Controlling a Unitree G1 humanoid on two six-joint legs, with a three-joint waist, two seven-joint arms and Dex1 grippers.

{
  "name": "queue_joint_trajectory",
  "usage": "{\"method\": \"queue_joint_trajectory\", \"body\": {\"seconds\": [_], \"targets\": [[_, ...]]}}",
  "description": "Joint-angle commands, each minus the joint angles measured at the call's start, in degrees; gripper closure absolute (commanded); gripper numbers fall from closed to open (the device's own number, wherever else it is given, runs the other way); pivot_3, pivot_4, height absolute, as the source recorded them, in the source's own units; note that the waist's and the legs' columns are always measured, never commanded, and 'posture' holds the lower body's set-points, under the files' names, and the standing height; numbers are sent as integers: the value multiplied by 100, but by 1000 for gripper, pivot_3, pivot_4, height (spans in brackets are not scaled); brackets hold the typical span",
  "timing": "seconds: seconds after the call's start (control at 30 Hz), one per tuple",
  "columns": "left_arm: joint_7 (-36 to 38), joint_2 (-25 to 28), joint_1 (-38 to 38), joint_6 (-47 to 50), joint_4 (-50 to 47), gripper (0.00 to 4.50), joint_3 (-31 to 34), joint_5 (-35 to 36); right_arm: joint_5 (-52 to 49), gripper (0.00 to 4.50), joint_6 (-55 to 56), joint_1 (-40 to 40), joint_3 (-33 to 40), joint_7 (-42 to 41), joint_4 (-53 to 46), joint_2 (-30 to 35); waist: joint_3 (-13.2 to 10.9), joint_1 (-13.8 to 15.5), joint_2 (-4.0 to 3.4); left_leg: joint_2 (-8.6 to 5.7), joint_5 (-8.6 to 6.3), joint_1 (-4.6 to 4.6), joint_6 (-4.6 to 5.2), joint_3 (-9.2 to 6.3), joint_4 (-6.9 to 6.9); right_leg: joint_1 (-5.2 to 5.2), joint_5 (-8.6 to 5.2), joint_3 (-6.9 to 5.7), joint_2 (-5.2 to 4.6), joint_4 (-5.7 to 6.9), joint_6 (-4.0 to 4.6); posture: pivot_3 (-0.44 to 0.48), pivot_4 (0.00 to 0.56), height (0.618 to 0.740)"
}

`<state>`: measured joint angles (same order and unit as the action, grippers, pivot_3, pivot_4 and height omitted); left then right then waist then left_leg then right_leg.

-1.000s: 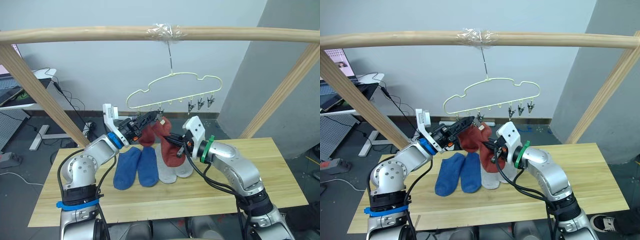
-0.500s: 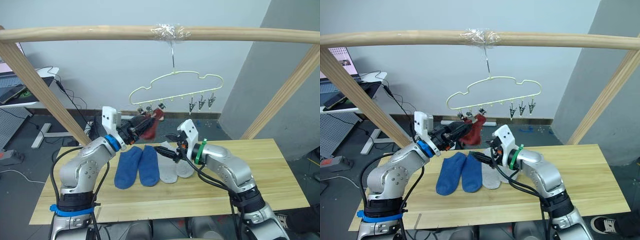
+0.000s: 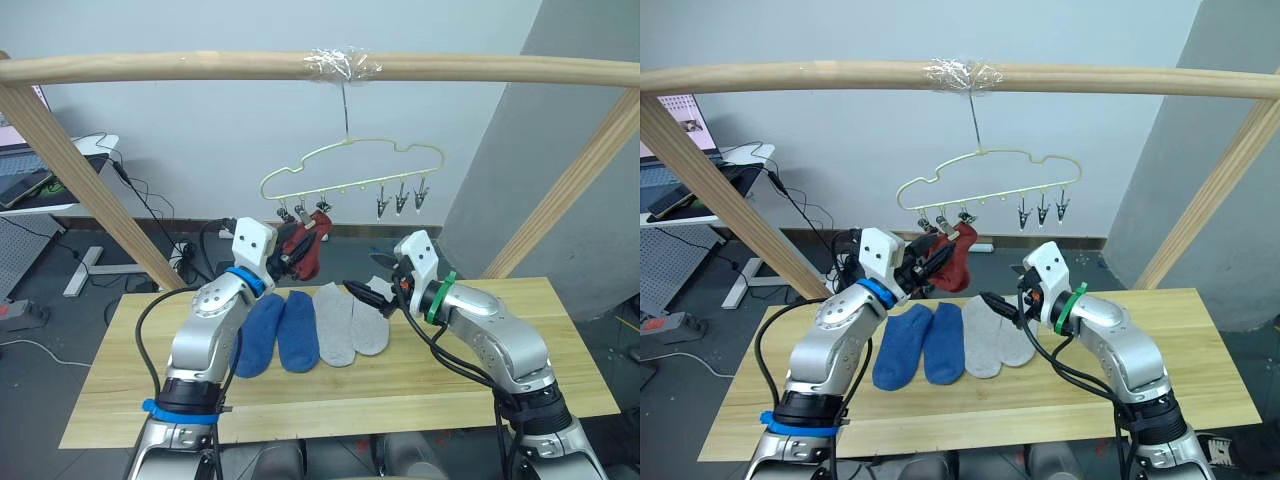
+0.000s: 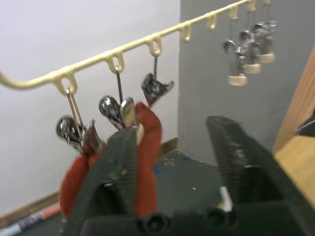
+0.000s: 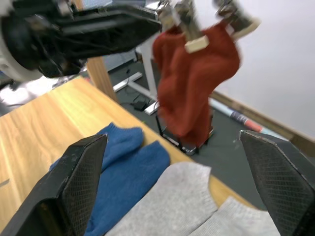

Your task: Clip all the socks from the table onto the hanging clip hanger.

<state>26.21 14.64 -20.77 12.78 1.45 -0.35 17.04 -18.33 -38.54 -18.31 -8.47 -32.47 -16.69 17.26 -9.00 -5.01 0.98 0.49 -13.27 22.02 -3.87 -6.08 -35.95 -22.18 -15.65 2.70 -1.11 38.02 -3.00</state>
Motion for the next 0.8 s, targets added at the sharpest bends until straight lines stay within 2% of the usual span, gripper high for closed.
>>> {"method": "queue_joint_trajectory", "body": {"seconds": [0.03,0.23,0.5,0.63,0.8], "targets": [[-83,-192,-257,-482,302,3259,-155,-317,-95,0,6,-18,150,101,-297,-9,0,-2,0,0,0,0,0,0,0,0,0,0,0,0,0,-149,113,740],[-268,-517,-728,-983,1117,3259,-146,-613,-114,0,-67,37,151,205,-432,-8,0,-21,0,0,0,1,0,-1,0,-1,0,-1,1,1,0,-167,108,740],[-219,-819,-1351,-1329,2100,3259,-17,-533,-184,0,-149,71,177,315,-533,7,0,-84,0,-1,0,2,0,-1,-1,0,0,-1,1,1,-2,-182,101,740],[579,-1144,-1349,-651,1896,3259,1,276,-191,0,-159,69,200,318,-533,19,1,-124,1,-1,0,5,0,-2,-1,-1,0,-3,1,0,-2,-183,99,740],[684,-1155,-1219,-229,1447,3259,26,443,-175,0,-136,41,222,327,-496,21,1,-169,1,-1,0,5,0,-3,-1,-1,0,-2,1,2,-2,-180,99,740]]}}
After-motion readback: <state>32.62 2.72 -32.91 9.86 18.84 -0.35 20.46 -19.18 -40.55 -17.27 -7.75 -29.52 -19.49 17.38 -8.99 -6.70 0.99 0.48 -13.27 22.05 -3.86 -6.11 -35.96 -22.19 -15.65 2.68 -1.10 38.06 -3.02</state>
